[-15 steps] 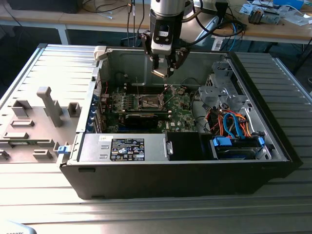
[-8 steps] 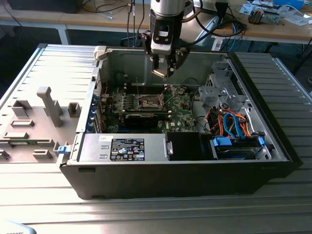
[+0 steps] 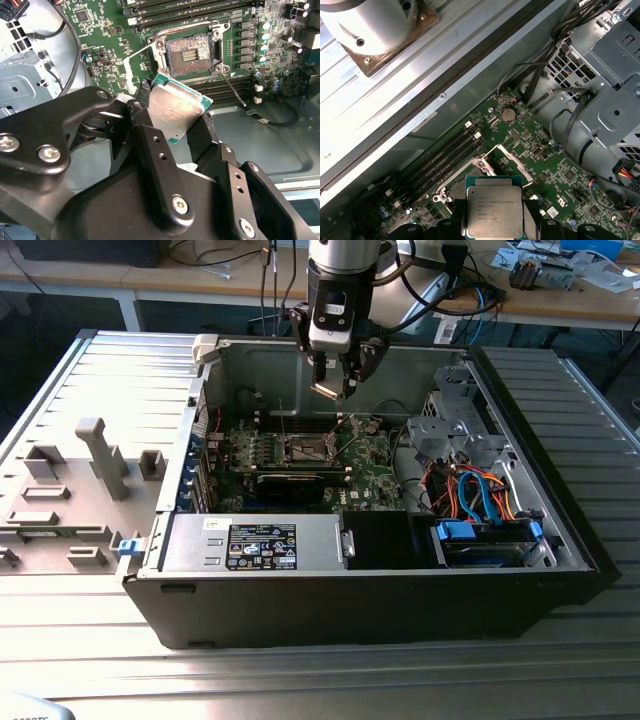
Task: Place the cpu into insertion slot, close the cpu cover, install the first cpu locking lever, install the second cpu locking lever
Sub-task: 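Place the cpu into insertion slot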
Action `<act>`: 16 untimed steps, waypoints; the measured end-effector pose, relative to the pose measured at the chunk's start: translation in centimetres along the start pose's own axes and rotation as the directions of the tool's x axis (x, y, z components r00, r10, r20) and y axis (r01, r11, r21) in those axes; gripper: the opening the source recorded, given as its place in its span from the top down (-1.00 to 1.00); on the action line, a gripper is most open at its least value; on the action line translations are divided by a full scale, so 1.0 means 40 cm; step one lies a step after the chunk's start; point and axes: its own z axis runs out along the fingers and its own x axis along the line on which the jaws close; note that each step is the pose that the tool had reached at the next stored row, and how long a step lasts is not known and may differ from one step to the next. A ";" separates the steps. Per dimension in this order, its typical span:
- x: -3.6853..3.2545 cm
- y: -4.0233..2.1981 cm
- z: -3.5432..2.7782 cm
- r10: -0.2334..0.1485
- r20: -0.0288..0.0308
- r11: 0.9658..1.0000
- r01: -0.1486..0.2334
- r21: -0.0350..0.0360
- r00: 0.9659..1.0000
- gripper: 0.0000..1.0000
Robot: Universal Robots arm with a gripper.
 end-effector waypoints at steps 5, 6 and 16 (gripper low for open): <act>0.000 0.000 0.000 0.004 0.000 1.000 -0.004 0.000 1.000 -0.08; 0.000 0.000 0.000 0.004 0.000 1.000 -0.004 0.000 1.000 -0.08; 0.000 0.000 0.000 0.012 0.001 1.000 -0.012 0.000 1.000 -0.08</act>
